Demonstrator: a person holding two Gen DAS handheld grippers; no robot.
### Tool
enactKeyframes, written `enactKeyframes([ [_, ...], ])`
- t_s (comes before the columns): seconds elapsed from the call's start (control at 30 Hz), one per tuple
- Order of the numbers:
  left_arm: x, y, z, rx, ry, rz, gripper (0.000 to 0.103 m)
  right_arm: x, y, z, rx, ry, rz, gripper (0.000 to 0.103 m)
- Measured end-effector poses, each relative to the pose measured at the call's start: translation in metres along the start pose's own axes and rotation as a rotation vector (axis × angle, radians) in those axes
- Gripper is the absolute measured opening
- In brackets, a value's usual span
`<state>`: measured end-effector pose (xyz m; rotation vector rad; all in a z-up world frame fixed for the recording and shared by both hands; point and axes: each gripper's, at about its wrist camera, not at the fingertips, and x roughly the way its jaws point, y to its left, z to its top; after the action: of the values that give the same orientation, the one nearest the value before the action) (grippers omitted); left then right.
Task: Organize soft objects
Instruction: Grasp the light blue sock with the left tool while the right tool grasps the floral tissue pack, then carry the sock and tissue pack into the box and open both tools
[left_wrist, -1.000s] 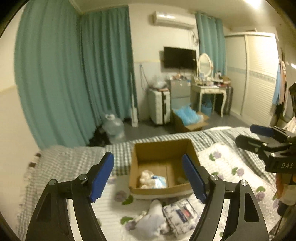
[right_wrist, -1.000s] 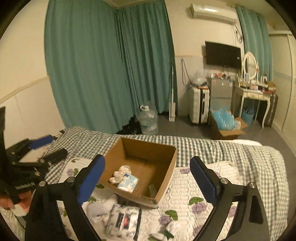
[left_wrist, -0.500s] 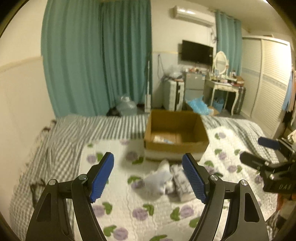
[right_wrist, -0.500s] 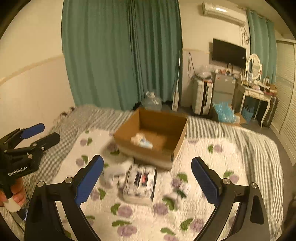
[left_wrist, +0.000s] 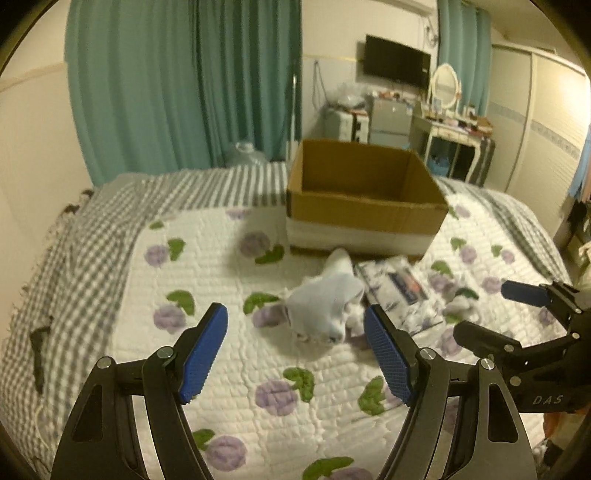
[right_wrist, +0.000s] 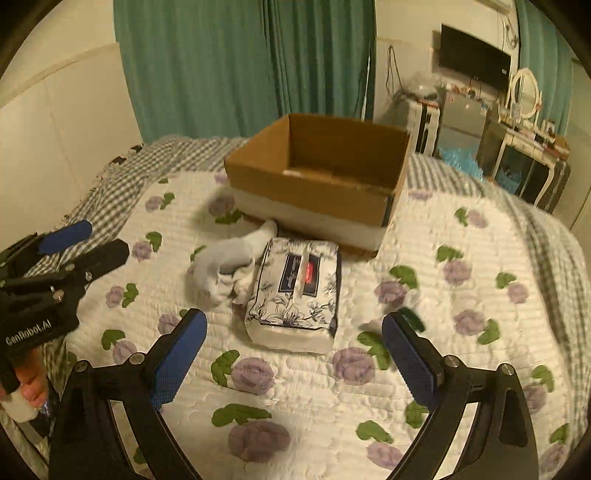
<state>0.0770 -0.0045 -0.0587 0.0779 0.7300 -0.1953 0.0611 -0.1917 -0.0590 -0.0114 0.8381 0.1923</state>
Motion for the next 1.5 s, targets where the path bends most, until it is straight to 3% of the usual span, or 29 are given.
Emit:
enactKeyframes([
  [0.33, 0.056, -0.003, -0.011, 0.028, 0.095, -0.048, 0.075, 0.068, -0.001, -0.005, 0.019, 0.125, 0.026, 0.095],
  [0.6, 0.092, -0.006, -0.014, 0.033, 0.149, -0.089, 0.075, 0.11, -0.004, -0.009, 0.025, 0.209, 0.024, 0.089],
  [0.9, 0.129, -0.013, -0.009, 0.046, 0.199, -0.147, 0.074, 0.128, -0.012, -0.007, 0.06, 0.231, 0.061, 0.084],
  [0.97, 0.133, -0.013, -0.008, 0.05, 0.214, -0.174, 0.067, 0.128, -0.013, -0.008, 0.067, 0.231, 0.071, 0.081],
  [1.23, 0.12, -0.006, -0.009, 0.073, 0.221, -0.195, 0.049, 0.115, -0.019, -0.009, 0.071, 0.212, 0.086, 0.066],
  [1.5, 0.069, -0.013, 0.001, 0.083, 0.148, -0.138, 0.047, 0.075, -0.018, -0.012, 0.048, 0.156, 0.074, 0.06],
])
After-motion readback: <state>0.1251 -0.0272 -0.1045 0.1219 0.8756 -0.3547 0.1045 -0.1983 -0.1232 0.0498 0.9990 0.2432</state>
